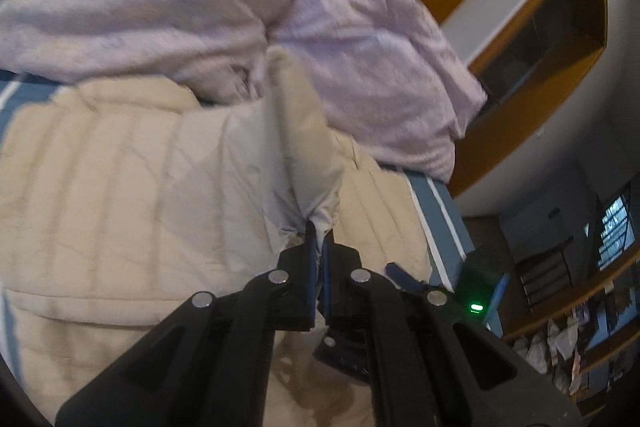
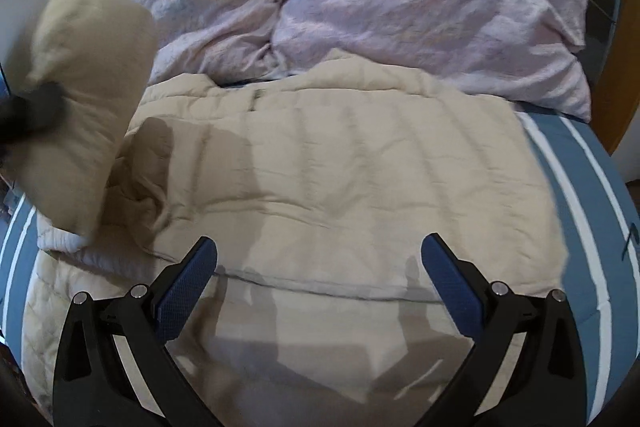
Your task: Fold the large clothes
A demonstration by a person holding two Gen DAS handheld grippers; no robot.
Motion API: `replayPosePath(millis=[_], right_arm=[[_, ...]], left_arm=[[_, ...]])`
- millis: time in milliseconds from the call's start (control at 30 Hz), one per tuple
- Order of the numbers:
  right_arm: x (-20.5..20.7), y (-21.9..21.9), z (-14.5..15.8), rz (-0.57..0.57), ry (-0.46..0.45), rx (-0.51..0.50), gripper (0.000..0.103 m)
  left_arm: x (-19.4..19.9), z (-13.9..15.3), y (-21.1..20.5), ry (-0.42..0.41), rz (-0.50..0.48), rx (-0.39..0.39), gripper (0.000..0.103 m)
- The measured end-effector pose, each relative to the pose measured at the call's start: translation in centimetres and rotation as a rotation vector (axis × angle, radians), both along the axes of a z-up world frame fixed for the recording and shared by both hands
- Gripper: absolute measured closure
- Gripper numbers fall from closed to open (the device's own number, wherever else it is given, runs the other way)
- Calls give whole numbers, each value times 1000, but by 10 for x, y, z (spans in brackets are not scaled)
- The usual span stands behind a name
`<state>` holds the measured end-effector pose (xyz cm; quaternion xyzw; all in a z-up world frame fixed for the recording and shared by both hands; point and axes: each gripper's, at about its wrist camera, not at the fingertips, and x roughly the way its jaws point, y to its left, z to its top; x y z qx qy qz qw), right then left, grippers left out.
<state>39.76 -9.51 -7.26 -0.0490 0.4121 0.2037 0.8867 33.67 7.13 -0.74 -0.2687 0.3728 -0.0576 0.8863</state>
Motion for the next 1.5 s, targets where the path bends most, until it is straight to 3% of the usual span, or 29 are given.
replayPosePath(millis=[200,267,333,433,500,533,700,800,967,1067,1200,1300,1500], right_arm=[[3,-32,0,-55,3,36,1],[4,-35,1,-63,9,49,1],[4,-36,3,-65,10,58,1],[1,-34,9,-59,0,84,2],[-2,-31,14,-48,-8,99,10],[-3,-29,17,-41,-11,108,13],[-5,-13,22,7,3,164,46],[-9,4,23,51,-3,164,58],[-20,31,26,120,-67,145,64],[-19,43,19,137,-75,110,67],[-6,48,-7,112,-8,46,74],[2,40,-23,96,58,86,75],[4,37,-31,91,85,111,75]], left_arm=[[24,-32,-26,89,-66,-21,96],[21,-32,-26,90,-80,-26,82],[15,-26,-23,74,-78,-23,53],[2,-13,-9,29,-43,18,42],[-6,-6,4,19,-5,53,39],[-8,-5,9,20,9,64,38],[-21,-15,42,72,109,163,38],[-29,-25,55,103,147,232,38],[-43,-40,77,132,215,332,36],[-48,-52,93,155,255,355,35],[-47,-73,108,198,285,357,35],[-46,-85,113,203,289,368,34],[-43,-95,110,182,290,400,25]])
